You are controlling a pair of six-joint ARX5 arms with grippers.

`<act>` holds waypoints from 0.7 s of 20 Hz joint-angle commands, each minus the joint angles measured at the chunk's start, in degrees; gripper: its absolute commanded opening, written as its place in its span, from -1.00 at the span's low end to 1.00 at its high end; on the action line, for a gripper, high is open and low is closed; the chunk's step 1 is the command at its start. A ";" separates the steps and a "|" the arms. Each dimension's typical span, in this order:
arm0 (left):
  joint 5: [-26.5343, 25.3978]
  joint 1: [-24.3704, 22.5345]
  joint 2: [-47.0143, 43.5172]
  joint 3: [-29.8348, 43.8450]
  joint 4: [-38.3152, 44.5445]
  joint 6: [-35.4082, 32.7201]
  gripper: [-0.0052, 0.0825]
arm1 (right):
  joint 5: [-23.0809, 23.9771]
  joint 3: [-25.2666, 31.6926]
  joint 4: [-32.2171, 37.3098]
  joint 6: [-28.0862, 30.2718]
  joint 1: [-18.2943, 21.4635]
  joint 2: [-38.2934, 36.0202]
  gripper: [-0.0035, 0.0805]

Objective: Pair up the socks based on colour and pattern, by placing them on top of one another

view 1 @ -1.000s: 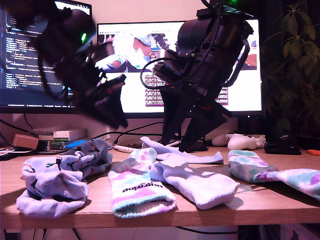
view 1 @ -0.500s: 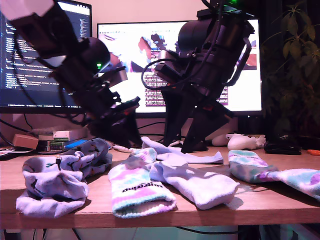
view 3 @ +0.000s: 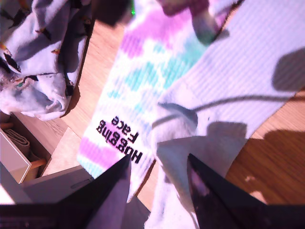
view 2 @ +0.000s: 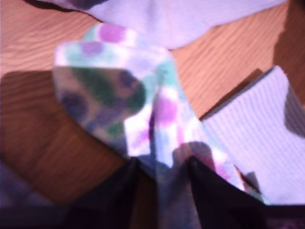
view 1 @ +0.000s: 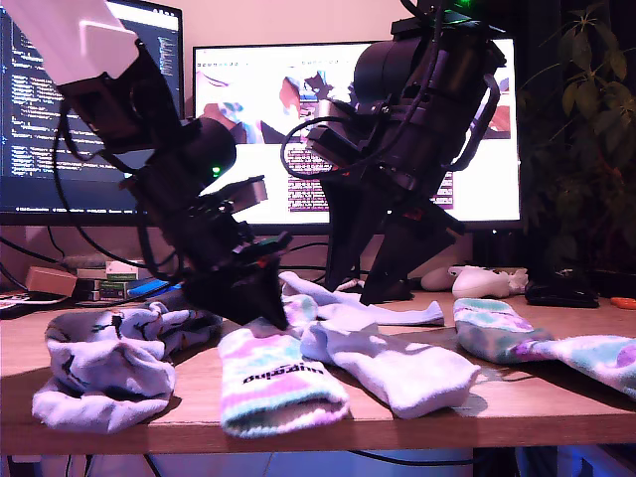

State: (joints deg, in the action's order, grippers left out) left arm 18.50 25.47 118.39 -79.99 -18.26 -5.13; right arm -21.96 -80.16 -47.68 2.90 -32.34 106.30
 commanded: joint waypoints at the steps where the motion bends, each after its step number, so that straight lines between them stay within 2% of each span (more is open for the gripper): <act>1: 0.13 0.50 1.95 0.26 -0.37 -1.49 -0.78 | -0.11 -0.44 0.00 0.17 -0.22 0.13 -0.12; 2: 0.20 0.55 1.92 -0.22 -0.76 -2.43 -0.93 | -0.11 -0.44 0.04 0.17 -0.22 0.13 -0.12; 8: 0.81 0.52 1.49 -10.67 -13.57 -2.93 -0.93 | -0.13 -0.55 0.85 0.17 0.22 -1.14 -0.12; 10: 2.67 0.52 1.49 -14.12 -17.92 -3.26 -0.93 | -0.13 -0.55 1.70 0.28 0.55 -2.93 -0.12; 14: 8.15 0.52 0.02 -19.61 -25.92 -3.39 -0.93 | -0.11 -0.55 1.90 5.01 0.57 -7.43 -0.12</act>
State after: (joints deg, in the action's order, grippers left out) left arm 25.82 25.78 118.65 -99.04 -43.64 -8.12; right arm -21.93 -80.16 -46.11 6.92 -31.75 101.54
